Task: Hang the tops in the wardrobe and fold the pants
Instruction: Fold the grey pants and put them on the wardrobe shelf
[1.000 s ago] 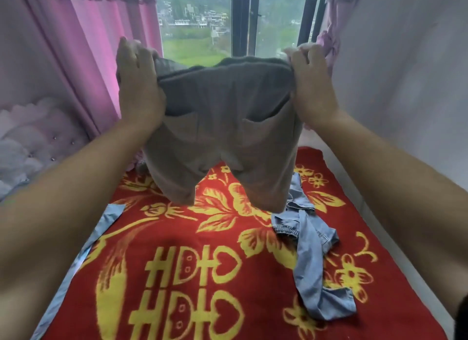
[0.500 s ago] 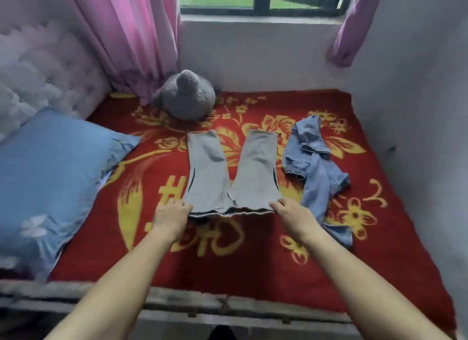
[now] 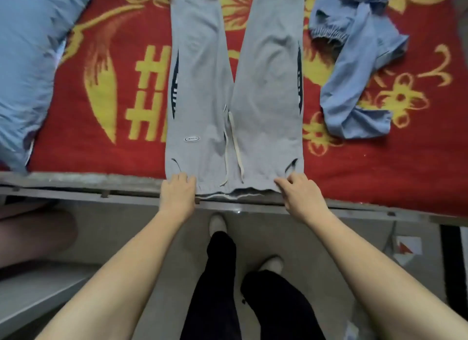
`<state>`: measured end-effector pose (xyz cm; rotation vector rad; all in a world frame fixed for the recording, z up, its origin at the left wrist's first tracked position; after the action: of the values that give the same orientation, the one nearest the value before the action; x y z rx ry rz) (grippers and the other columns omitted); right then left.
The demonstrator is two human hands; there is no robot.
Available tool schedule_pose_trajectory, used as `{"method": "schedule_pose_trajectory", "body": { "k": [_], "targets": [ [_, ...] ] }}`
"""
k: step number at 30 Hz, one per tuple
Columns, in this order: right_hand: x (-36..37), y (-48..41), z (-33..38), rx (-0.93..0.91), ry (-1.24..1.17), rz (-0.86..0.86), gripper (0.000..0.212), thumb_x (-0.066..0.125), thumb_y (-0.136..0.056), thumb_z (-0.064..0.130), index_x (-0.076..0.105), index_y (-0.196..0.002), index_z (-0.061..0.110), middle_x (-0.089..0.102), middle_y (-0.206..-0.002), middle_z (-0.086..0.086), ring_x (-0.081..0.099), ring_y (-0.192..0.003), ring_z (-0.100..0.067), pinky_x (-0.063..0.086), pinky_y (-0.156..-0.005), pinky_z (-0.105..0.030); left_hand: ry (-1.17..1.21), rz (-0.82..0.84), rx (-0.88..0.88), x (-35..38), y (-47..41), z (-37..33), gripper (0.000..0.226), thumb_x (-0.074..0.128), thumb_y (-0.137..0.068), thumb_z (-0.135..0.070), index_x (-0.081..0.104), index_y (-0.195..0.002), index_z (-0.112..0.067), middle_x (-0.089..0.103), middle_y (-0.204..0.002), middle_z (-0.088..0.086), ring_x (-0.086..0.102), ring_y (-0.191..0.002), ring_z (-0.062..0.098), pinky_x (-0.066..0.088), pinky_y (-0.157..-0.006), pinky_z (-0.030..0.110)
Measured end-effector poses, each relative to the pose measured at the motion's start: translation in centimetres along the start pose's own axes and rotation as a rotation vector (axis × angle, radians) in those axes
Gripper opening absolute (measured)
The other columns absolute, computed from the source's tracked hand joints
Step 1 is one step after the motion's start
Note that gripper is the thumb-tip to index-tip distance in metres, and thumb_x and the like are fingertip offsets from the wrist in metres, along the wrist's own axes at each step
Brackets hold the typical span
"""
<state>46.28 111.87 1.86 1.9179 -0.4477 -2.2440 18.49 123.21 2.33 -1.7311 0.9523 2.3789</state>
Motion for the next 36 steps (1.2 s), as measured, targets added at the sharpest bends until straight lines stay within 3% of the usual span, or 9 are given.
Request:
{"method": "schedule_pose_trajectory", "body": {
  "k": [6,11,14,17,22,25,30,34,36],
  "targets": [
    [11.6,0.6,0.4,0.115,-0.031,0.122,0.045,0.070,-0.069,0.007,0.062,-0.113,0.010,0.052,-0.091,-0.016,0.053,-0.086,-0.038,0.038,-0.063,-0.039,0.081,0.143,0.060,11.3,-0.8,-2.5,0.037,0.063,-0.078,-0.018,0.051,-0.112,-0.012,0.054,-0.116,0.012,0.048,-0.113,0.034,0.042,-0.083,0.043],
    [14.6,-0.7,0.6,0.253,-0.121,0.167,0.055,0.053,-0.075,0.033,0.062,-0.124,0.012,0.058,-0.109,-0.019,0.053,-0.106,-0.040,0.041,-0.091,-0.046,0.113,0.149,0.082,14.1,-2.5,-4.0,0.046,0.058,-0.079,-0.033,0.050,-0.118,-0.010,0.048,-0.125,0.015,0.041,-0.121,0.033,0.035,-0.097,0.049],
    [13.4,-2.0,-0.2,0.408,-0.222,0.034,0.037,0.046,-0.088,0.032,0.067,-0.113,0.014,0.059,-0.110,-0.017,0.052,-0.105,-0.039,0.041,-0.089,-0.044,0.207,-0.033,0.149,12.5,-3.7,-5.7,0.038,0.060,-0.082,-0.030,0.053,-0.114,-0.010,0.052,-0.115,0.015,0.049,-0.106,0.035,0.040,-0.082,0.045],
    [11.8,-3.9,-1.7,0.599,-0.448,-0.100,0.032,0.050,-0.096,0.035,0.058,-0.120,0.014,0.058,-0.118,-0.015,0.053,-0.111,-0.035,0.042,-0.089,-0.042,0.315,-0.141,0.216,10.9,-5.5,-7.8,0.040,0.065,-0.084,-0.038,0.056,-0.114,-0.012,0.054,-0.109,0.014,0.053,-0.096,0.035,0.044,-0.070,0.043],
    [12.3,-5.7,-3.4,0.803,-0.708,-0.110,0.034,0.054,-0.093,0.023,0.048,-0.125,0.015,0.063,-0.093,-0.003,0.060,-0.104,-0.030,0.040,-0.086,-0.033,0.357,-0.096,0.195,10.4,-7.7,-10.8,0.050,0.060,-0.089,-0.033,0.050,-0.135,-0.016,0.043,-0.144,0.010,0.047,-0.115,0.036,0.046,-0.080,0.046],
    [12.8,-5.0,-3.5,0.824,-0.706,-0.039,0.036,0.053,-0.088,0.017,0.049,-0.124,0.018,0.067,-0.105,-0.007,0.060,-0.104,-0.029,0.043,-0.087,-0.032,0.295,-0.073,0.186,10.9,-6.4,-11.7,0.033,0.059,-0.088,-0.029,0.060,-0.117,-0.012,0.052,-0.130,0.011,0.048,-0.109,0.035,0.046,-0.077,0.044],
    [11.5,-6.1,-5.6,0.839,-0.718,0.104,0.032,0.057,-0.079,0.030,0.057,-0.110,0.028,0.067,-0.110,0.001,0.059,-0.105,-0.020,0.042,-0.085,-0.028,0.307,0.011,0.213,10.9,-5.5,-11.8,0.033,0.054,-0.086,-0.027,0.057,-0.116,-0.012,0.048,-0.127,0.011,0.048,-0.108,0.034,0.040,-0.078,0.042],
    [10.0,-8.4,-8.7,0.930,-0.728,-0.099,0.036,0.053,-0.089,0.037,0.056,-0.121,0.022,0.057,-0.125,-0.004,0.054,-0.115,-0.021,0.034,-0.087,-0.023,0.482,-0.243,0.097,8.9,-6.7,-13.1,0.026,0.057,-0.078,-0.017,0.059,-0.102,-0.007,0.055,-0.108,0.015,0.053,-0.092,0.034,0.041,-0.070,0.042],
    [9.6,-9.9,-10.2,0.949,-0.764,-0.163,0.044,0.054,-0.090,0.043,0.054,-0.128,0.020,0.059,-0.116,0.003,0.055,-0.116,-0.017,0.035,-0.094,-0.023,0.594,-0.298,0.163,7.9,-7.4,-15.3,0.019,0.059,-0.078,-0.014,0.061,-0.095,-0.007,0.057,-0.099,0.014,0.054,-0.088,0.034,0.044,-0.068,0.040]
  ]
}}
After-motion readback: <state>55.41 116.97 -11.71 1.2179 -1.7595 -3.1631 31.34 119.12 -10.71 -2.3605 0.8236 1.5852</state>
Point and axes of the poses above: each hand's wrist, its own y-axis away from the middle knuckle, its own x-axis out of the palm, z = x × y, the point moved 4 cm from there along -y, towards the middle knuckle
